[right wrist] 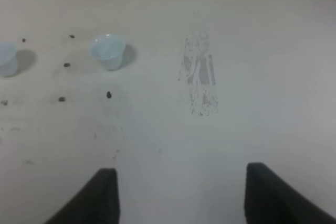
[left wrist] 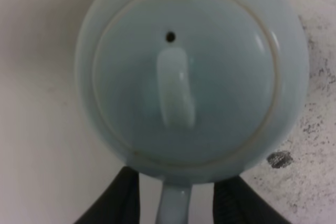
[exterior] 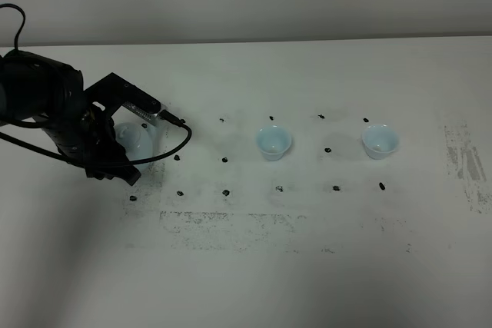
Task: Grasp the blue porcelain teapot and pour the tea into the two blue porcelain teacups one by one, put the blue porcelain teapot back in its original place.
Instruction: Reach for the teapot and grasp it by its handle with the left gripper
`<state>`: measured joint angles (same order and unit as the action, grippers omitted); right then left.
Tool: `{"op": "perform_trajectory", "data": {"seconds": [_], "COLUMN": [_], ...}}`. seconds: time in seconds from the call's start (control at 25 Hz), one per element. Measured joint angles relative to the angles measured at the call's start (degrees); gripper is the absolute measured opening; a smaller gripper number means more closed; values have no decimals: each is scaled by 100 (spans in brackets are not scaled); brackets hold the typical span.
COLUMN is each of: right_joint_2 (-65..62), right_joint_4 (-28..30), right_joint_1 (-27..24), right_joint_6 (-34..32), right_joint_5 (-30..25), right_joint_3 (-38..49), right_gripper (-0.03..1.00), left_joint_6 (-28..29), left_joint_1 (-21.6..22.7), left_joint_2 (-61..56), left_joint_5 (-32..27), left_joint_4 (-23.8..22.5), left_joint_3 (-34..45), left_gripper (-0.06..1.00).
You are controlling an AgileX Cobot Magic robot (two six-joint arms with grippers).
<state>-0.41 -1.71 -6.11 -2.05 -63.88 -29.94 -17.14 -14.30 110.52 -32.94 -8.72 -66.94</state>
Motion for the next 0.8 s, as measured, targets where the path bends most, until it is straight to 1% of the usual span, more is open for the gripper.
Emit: {"op": "perform_trajectory", "data": {"seconds": [0.56, 0.8], "right_joint_2": [0, 0], "right_joint_4": [0, 0], "right_joint_1": [0, 0], "right_joint_6": [5, 5], "right_joint_5": [0, 0], "right_joint_3": [0, 0], "right_gripper": [54, 54], "left_joint_6": [90, 90], "left_joint_1": [0, 0], "left_joint_2": [0, 0], "left_joint_5": [5, 5], "left_joint_4": [4, 4], "left_joint_3": [0, 0], "left_gripper": [35, 31]}}
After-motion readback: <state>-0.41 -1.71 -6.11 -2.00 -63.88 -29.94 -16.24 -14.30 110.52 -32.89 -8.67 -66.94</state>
